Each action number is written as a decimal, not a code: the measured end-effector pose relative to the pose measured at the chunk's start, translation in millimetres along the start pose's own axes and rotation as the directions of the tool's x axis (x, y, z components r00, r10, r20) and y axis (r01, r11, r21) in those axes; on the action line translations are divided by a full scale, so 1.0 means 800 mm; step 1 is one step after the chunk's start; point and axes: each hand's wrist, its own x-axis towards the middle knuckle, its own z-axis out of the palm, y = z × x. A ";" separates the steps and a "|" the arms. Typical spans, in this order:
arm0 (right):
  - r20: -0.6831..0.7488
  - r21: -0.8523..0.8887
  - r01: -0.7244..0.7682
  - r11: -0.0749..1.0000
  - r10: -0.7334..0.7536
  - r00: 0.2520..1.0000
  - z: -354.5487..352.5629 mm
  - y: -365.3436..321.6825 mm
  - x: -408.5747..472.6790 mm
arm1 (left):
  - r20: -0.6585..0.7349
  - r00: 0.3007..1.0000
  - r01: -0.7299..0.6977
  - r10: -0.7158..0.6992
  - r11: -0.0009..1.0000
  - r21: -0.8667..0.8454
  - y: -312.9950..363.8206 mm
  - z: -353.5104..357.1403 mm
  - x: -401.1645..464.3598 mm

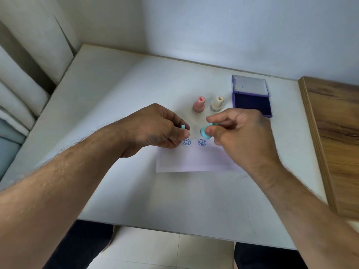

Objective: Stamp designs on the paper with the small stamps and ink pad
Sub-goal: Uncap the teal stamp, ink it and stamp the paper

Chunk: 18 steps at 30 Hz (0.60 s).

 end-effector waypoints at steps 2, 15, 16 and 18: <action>-0.025 0.127 -0.046 0.991 0.049 0.998 -0.006 -0.002 0.005 | -0.002 1.000 -0.006 0.006 1.000 -0.014 -0.001 0.002 0.002; 0.111 0.644 -0.270 0.715 0.262 0.959 0.000 0.008 0.014 | -0.071 0.991 -0.120 0.115 0.990 -0.072 0.000 0.003 0.004; 0.116 0.670 -0.276 0.689 0.270 0.956 0.001 0.008 0.014 | -0.077 0.990 -0.127 0.122 0.989 -0.075 0.000 0.004 0.005; 0.137 0.718 -0.284 0.636 0.271 0.953 0.004 0.007 0.013 | -0.084 0.987 -0.141 0.135 0.987 -0.080 0.000 0.004 0.006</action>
